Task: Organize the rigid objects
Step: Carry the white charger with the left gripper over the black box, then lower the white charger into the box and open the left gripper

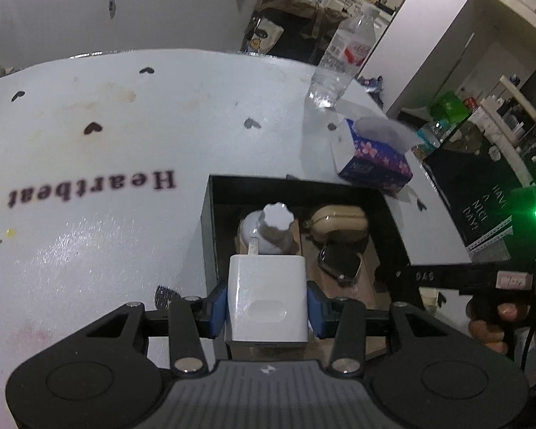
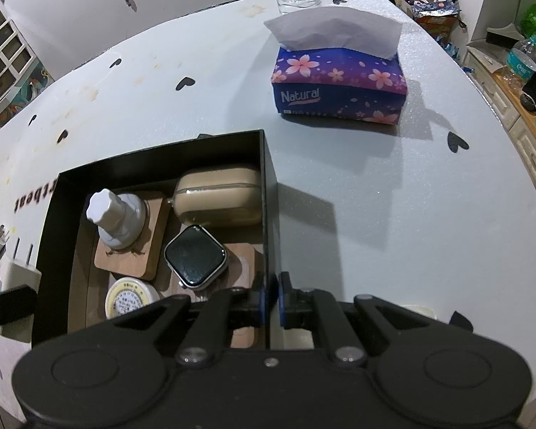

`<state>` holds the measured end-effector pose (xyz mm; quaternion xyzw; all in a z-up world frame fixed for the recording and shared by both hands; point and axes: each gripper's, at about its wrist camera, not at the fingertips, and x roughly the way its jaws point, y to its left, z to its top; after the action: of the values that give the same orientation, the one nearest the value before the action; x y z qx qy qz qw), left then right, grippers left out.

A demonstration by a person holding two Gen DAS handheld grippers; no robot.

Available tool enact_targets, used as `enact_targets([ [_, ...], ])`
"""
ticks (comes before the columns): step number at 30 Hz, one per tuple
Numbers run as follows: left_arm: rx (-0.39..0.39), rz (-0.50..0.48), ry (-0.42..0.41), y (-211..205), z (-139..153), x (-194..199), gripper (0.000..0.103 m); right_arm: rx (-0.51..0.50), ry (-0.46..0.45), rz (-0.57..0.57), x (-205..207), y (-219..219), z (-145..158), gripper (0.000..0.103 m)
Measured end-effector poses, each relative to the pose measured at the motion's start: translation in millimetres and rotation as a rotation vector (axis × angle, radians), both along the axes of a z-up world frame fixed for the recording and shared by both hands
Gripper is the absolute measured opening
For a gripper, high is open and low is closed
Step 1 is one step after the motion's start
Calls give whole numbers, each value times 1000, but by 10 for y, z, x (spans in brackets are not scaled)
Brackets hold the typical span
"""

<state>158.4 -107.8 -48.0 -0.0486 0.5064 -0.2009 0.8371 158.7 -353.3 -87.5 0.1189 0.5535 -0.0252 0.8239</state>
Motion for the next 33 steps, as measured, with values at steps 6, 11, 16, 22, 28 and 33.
enact_targets([
  [6, 13, 16, 10, 19, -8, -41, 49, -3, 2, 6, 1, 4, 5, 7],
  [11, 11, 21, 21, 14, -14, -82, 49, -10, 4, 14, 16, 16, 1, 7],
  [16, 14, 25, 25, 16, -15, -111, 49, -11, 4, 19, 22, 14, -2, 7],
  [22, 17, 24, 30, 4, -23, -151, 49, -10, 1, 22, 13, 16, -7, 8],
  [28, 20, 24, 25, 5, -7, -182, 50, -9, 0, 22, 14, 14, -8, 8],
  [33, 25, 15, 17, -10, 9, -195, 63, -9, 1, 22, 12, 16, -7, 8],
])
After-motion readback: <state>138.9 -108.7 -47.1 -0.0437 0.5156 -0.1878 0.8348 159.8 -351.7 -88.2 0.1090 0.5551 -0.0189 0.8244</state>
